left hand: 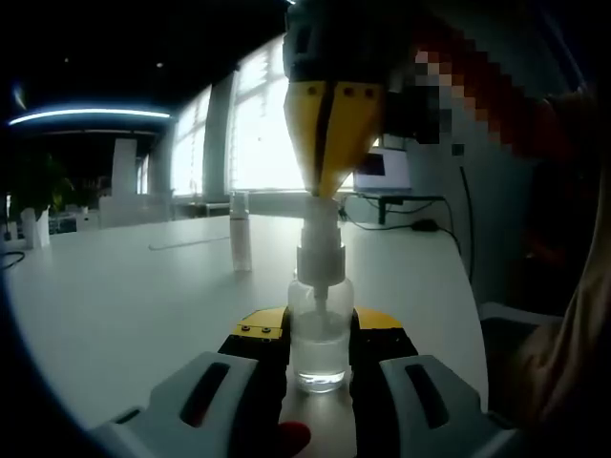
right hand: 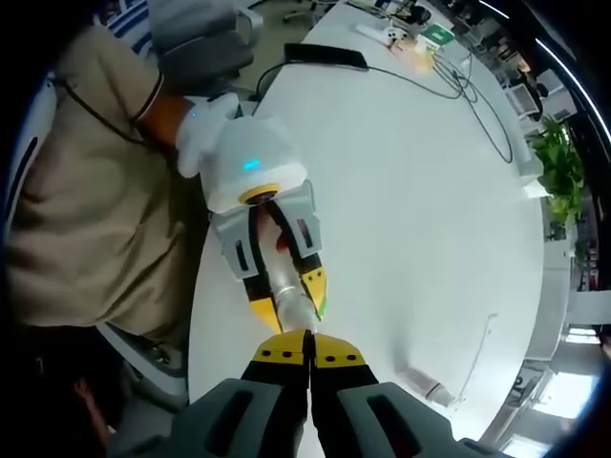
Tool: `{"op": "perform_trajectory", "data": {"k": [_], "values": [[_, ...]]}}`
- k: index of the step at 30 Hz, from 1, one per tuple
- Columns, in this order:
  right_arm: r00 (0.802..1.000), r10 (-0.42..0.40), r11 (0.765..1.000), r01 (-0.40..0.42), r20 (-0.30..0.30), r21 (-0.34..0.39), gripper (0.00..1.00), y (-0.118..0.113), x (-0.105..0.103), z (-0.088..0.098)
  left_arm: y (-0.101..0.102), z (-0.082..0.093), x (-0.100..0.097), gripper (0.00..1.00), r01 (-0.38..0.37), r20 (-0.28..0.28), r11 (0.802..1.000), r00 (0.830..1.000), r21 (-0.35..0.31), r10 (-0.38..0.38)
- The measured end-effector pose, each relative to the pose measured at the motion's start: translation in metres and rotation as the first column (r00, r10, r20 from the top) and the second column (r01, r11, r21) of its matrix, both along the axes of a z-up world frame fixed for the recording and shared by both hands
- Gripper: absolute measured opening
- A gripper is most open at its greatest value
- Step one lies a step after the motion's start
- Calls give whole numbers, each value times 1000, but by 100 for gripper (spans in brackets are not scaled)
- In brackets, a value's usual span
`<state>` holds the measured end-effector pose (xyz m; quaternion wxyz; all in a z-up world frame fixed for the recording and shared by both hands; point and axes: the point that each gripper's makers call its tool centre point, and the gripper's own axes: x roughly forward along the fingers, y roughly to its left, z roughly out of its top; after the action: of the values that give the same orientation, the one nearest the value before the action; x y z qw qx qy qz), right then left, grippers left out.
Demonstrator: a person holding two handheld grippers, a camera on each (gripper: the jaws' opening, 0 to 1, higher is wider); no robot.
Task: Clamp pump bottle remove cover press pump head put on cover
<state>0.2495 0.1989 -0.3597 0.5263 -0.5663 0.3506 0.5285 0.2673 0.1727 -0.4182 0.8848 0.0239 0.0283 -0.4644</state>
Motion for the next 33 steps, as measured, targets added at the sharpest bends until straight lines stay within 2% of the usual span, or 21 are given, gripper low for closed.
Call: {"op": "perform_trajectory", "data": {"k": [8, 15, 33], "values": [[1000, -3, 1000, 3, -7, -7, 0, 0, 0, -1, 0, 0, 0, 15, 0, 0, 1000, 1000, 0, 0], [1000, -4, 999, 3, -14, -51, 0, 0, 0, -6, 0, 0, 1, 15, 0, 0, 1000, 1000, 0, 0], [1000, -17, 999, 16, -22, -52, 0, -1, -1, -7, 0, 0, 0, 15, 0, 3, 1000, 1000, 3, 0]]}}
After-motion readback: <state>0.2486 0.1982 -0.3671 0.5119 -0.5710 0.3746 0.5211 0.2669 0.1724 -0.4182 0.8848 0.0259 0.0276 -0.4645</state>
